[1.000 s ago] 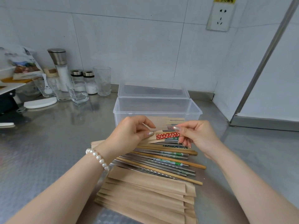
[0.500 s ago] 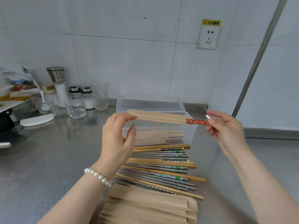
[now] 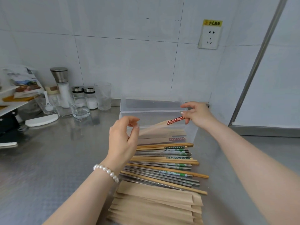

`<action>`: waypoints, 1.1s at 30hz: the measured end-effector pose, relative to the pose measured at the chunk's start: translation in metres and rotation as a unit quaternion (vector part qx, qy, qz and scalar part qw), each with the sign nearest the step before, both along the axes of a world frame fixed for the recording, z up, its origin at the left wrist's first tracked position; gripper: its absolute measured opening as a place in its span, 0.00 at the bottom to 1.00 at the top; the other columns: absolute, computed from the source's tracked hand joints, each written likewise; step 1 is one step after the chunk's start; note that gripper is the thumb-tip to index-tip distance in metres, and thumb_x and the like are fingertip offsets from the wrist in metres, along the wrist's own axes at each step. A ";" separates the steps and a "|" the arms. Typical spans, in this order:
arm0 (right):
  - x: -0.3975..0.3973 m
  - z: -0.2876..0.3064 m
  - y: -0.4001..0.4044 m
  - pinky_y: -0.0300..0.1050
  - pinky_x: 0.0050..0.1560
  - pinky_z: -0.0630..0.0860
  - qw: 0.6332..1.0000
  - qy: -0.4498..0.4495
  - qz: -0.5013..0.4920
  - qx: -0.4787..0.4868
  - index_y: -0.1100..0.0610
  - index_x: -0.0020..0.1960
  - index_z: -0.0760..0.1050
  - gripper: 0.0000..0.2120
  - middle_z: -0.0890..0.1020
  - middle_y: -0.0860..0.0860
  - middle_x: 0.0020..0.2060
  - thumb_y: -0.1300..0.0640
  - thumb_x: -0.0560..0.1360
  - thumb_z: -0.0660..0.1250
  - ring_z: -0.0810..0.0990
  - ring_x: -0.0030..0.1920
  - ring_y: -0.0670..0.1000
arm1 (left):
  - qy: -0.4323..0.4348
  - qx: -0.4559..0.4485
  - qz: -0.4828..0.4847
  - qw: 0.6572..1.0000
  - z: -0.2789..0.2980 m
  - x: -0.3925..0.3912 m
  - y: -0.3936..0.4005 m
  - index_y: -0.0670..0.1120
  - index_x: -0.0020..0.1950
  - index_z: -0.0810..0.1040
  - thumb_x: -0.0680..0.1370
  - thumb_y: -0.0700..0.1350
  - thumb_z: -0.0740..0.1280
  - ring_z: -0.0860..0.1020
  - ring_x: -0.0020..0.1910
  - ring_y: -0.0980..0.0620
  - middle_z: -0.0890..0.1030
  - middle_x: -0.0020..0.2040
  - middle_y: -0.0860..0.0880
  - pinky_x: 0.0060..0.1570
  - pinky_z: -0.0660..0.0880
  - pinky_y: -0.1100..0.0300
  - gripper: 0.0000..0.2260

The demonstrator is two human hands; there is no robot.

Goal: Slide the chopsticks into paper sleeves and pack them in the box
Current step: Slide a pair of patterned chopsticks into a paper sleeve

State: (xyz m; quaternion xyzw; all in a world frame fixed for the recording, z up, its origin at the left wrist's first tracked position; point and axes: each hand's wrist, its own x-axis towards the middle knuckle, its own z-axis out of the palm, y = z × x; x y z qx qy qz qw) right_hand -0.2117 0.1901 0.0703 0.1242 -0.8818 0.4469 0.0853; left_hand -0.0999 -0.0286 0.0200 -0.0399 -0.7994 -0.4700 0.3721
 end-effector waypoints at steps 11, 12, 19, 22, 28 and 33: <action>-0.006 -0.009 -0.002 0.49 0.53 0.68 0.917 0.182 -0.097 0.341 0.52 0.59 0.76 0.17 0.82 0.56 0.52 0.54 0.81 0.51 0.75 0.54 0.60 | -0.017 -0.029 -0.022 0.999 -0.001 0.000 0.000 0.51 0.47 0.76 0.73 0.49 0.59 0.75 0.45 0.61 0.77 0.41 0.60 0.48 0.73 0.51 0.09; -0.004 -0.008 0.000 0.49 0.52 0.68 0.917 0.206 -0.106 0.326 0.53 0.58 0.77 0.16 0.83 0.56 0.49 0.55 0.80 0.52 0.75 0.52 0.60 | -0.020 -0.042 -0.030 0.999 -0.002 0.001 0.001 0.51 0.46 0.77 0.73 0.50 0.59 0.75 0.44 0.61 0.77 0.40 0.61 0.47 0.72 0.52 0.08; 0.035 -0.007 0.013 0.41 0.44 0.75 0.973 0.206 -0.098 0.015 0.56 0.53 0.79 0.10 0.82 0.50 0.35 0.58 0.78 0.60 0.81 0.38 0.49 | -0.091 -0.178 -0.156 0.967 -0.003 0.008 0.016 0.54 0.37 0.78 0.69 0.57 0.66 0.75 0.44 0.61 0.78 0.35 0.61 0.44 0.68 0.68 0.08; 0.051 -0.019 0.017 0.36 0.38 0.73 0.988 0.143 -0.041 -0.047 0.54 0.48 0.80 0.07 0.79 0.46 0.28 0.61 0.76 0.63 0.77 0.28 0.42 | -0.178 -0.220 -0.231 0.931 -0.005 0.014 0.025 0.51 0.37 0.79 0.65 0.59 0.72 0.76 0.41 0.60 0.80 0.37 0.57 0.45 0.72 0.65 0.12; 0.070 -0.015 0.029 0.34 0.31 0.71 0.968 -0.100 0.168 0.159 0.59 0.36 0.79 0.05 0.78 0.49 0.25 0.59 0.68 0.73 0.74 0.26 0.42 | -0.237 -0.263 -0.312 0.881 -0.003 0.022 0.038 0.51 0.42 0.81 0.61 0.58 0.77 0.76 0.43 0.59 0.79 0.41 0.57 0.46 0.73 0.61 0.16; 0.091 0.001 0.030 0.36 0.31 0.72 0.897 -0.220 0.276 0.266 0.59 0.36 0.78 0.05 0.79 0.49 0.26 0.62 0.66 0.75 0.75 0.27 0.44 | -0.247 -0.276 -0.331 0.868 0.000 0.028 0.043 0.49 0.40 0.81 0.60 0.57 0.78 0.76 0.40 0.58 0.80 0.39 0.55 0.44 0.74 0.59 0.16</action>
